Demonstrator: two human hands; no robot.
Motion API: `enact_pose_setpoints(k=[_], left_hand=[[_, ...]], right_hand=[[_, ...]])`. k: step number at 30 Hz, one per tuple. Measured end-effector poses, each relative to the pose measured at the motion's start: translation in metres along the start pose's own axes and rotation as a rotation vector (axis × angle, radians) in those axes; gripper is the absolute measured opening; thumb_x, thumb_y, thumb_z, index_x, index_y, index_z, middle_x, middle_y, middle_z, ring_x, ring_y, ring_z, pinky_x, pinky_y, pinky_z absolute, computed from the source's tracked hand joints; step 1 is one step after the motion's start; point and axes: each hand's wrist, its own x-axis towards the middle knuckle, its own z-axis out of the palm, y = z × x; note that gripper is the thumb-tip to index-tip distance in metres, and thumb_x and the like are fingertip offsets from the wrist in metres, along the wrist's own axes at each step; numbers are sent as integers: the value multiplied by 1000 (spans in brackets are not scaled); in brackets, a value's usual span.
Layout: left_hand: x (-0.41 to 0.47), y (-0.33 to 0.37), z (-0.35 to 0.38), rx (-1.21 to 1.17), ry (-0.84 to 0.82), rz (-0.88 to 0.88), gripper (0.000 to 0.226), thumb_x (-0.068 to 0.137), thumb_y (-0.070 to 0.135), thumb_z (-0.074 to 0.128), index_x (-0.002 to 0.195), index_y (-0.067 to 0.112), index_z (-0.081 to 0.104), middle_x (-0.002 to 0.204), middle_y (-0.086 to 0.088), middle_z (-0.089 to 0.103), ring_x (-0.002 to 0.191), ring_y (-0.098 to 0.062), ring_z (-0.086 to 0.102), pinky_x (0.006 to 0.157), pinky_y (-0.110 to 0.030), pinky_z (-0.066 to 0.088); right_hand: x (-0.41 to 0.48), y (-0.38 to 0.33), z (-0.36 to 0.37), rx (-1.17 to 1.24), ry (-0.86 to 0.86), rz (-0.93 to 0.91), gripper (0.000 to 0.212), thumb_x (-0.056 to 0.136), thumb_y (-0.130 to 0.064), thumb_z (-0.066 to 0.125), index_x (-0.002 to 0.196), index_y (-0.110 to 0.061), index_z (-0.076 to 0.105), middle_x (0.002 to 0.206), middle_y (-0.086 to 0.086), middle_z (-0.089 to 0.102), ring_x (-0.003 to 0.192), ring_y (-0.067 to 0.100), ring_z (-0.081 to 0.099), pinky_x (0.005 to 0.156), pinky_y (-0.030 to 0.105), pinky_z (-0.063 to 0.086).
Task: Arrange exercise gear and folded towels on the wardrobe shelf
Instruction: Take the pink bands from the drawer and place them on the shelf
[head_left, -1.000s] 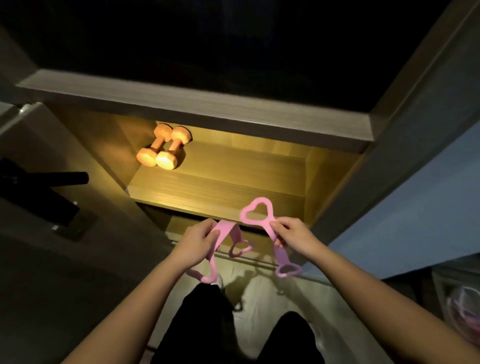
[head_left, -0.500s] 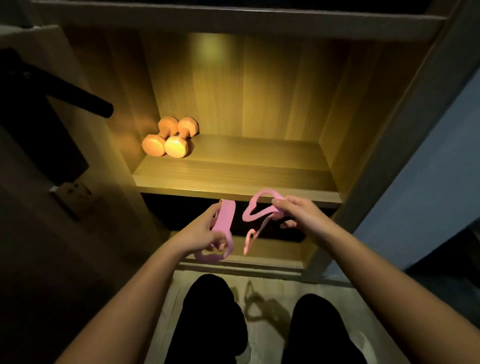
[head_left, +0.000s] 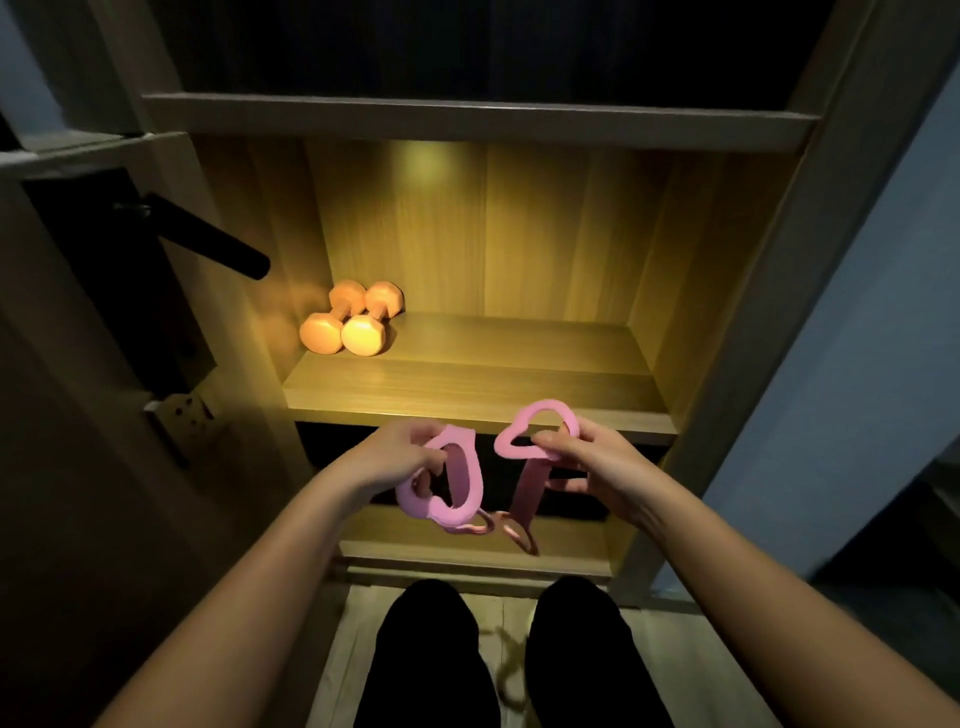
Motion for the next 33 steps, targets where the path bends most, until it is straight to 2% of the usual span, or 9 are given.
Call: enact_pose_setpoints(k=[3, 6, 9, 12, 16, 19, 24, 29, 33], left_hand=[[3, 8, -7, 150, -85, 34, 28, 93, 5, 54, 105, 27, 67, 97, 0, 69, 84, -16, 66, 74, -28, 54], [13, 13, -9, 606, 140, 102, 22, 93, 10, 55, 98, 29, 65, 97, 6, 65, 83, -11, 61, 75, -30, 55], [18, 21, -10, 1092, 343, 214, 23, 87, 15, 64, 105, 28, 66, 100, 7, 57, 80, -13, 58, 69, -29, 55], [20, 27, -11, 1213, 404, 241, 25, 78, 19, 74, 102, 25, 67, 102, 5, 54, 80, -15, 57, 66, -30, 56], [20, 36, -14, 1170, 557, 317, 19, 82, 19, 73, 99, 22, 67, 98, 3, 58, 80, -14, 56, 63, -27, 53], [20, 39, -17, 1046, 685, 392, 7, 87, 20, 66, 92, 20, 62, 87, 5, 61, 74, -15, 57, 58, -32, 52], [24, 43, -23, 545, 651, 279, 6, 82, 25, 69, 86, 22, 66, 77, 8, 62, 71, -9, 56, 66, -34, 56], [28, 47, -28, 452, 509, 230, 14, 79, 28, 69, 69, 22, 62, 69, 6, 62, 70, -12, 59, 55, -26, 45], [30, 58, -28, 240, 409, 123, 16, 79, 32, 70, 75, 18, 65, 66, 4, 67, 63, -10, 67, 56, -24, 52]], right_hand=[[2, -6, 5, -90, 76, 8, 22, 94, -30, 58, 95, -12, 72, 81, 7, 73, 71, 13, 64, 66, 27, 46], [3, -14, 5, -191, 101, -73, 26, 98, -25, 49, 92, -7, 67, 76, 11, 65, 56, 11, 58, 51, 25, 44], [1, -22, 3, -285, 111, -146, 18, 100, -22, 48, 102, -11, 62, 93, 17, 69, 74, 26, 68, 62, 35, 57], [2, -25, 1, -358, 157, -214, 13, 98, -15, 50, 98, -7, 60, 100, 17, 68, 91, 35, 67, 64, 37, 50], [3, -31, -4, -498, 173, -247, 19, 96, -12, 53, 83, -14, 66, 81, 5, 61, 78, 21, 55, 74, 33, 42], [5, -36, -6, -574, 239, -250, 21, 97, -19, 51, 85, -17, 68, 86, 6, 66, 84, 23, 60, 81, 39, 48], [-1, -46, -8, -762, 365, -257, 23, 94, -35, 54, 83, -24, 72, 82, -2, 68, 84, 20, 62, 81, 41, 50], [-9, -48, -8, -284, 256, -344, 13, 94, -15, 60, 96, -16, 73, 87, 5, 72, 82, 20, 67, 79, 32, 55], [-8, -47, -8, -119, 221, -359, 19, 96, -19, 59, 103, -4, 67, 63, 2, 58, 57, 10, 53, 58, 24, 44]])
